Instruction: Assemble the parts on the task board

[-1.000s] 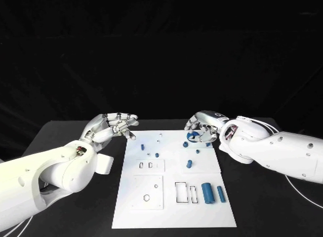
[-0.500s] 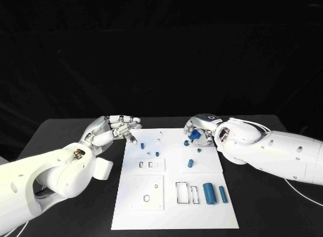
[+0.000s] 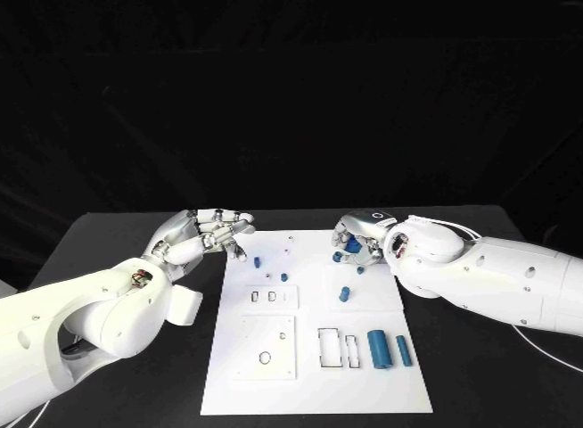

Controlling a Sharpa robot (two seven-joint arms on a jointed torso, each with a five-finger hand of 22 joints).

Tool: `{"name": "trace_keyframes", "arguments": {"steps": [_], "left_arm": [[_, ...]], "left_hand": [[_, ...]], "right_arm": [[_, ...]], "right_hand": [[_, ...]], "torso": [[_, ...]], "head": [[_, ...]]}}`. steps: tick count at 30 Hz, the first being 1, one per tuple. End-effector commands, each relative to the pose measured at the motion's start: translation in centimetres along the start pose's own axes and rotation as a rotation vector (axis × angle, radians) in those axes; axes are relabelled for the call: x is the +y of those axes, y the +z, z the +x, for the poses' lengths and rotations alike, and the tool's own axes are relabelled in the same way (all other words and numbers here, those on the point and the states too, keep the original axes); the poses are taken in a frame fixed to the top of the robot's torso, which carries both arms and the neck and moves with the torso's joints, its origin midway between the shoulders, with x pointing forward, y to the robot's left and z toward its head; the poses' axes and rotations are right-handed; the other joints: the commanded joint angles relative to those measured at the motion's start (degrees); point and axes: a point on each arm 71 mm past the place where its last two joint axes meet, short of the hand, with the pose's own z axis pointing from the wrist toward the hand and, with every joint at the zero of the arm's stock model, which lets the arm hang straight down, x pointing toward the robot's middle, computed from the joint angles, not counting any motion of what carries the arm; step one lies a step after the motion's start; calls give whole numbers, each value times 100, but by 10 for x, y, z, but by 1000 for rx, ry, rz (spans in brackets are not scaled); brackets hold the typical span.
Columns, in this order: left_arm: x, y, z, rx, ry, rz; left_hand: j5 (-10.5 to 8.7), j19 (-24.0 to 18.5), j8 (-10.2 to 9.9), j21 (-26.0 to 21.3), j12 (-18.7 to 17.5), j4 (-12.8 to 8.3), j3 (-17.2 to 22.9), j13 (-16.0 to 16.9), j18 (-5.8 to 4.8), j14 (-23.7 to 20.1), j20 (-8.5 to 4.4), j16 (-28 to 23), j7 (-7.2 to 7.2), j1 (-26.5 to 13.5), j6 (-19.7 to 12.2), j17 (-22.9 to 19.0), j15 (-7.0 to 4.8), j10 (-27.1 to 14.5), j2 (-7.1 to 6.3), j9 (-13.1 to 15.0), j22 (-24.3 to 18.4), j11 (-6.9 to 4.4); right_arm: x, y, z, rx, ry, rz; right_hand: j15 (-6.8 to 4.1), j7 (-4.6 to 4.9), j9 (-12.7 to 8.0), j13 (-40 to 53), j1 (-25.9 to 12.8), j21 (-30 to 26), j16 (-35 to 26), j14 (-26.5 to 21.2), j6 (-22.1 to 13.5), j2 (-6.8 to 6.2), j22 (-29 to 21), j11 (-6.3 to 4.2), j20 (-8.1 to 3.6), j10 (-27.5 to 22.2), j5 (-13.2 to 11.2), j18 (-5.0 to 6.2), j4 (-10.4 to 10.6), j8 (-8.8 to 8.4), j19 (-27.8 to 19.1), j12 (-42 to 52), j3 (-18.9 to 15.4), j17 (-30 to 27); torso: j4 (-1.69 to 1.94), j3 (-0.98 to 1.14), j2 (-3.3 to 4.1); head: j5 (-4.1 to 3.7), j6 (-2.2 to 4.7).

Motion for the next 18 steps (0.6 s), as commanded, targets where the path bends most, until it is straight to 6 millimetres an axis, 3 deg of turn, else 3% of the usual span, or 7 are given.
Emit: {"name": "trace_keyframes", "arguments": {"steps": [1,8,13,18], "left_arm": [[-2,1,2,22,-4,8],[-2,0,1,20,-3,10],[-2,0,0,18,-2,10],[-2,-1,-1,17,-1,9]], "left_hand": [[-3,-37,5,28,4,2,26,7,15,-62,8,39,-22,9,-37,10,-3,-39,-26,8,13,11],[-3,-52,3,42,0,2,33,7,14,-75,10,44,-18,11,-41,10,1,-48,-23,11,23,15],[-3,-55,3,46,-1,3,34,7,14,-78,11,45,-17,11,-42,10,2,-50,-21,12,26,16],[-1,-65,3,54,-3,2,41,7,14,-86,13,48,-16,14,-43,9,4,-54,-16,14,32,17]], "right_arm": [[1,1,3,26,-25,1],[4,3,5,29,-22,-9],[6,4,7,33,-20,-13],[9,5,8,37,-16,-20]], "right_hand": [[33,12,23,14,56,66,46,258,54,48,77,-9,-10,70,48,-127,30,11,50,34,37,30],[18,22,84,31,65,136,115,256,134,75,173,-29,-22,186,82,-138,57,58,58,47,156,68],[15,25,112,38,63,152,132,251,171,99,197,-32,-23,237,98,-140,69,80,53,50,214,70],[6,22,147,52,57,175,158,249,215,125,231,-48,-29,328,110,-143,76,107,52,69,277,81]], "torso": [[5,2,14],[-6,8,30],[15,9,38],[3,7,40]], "head": [[1,1],[10,0],[5,1],[18,-8]]}}
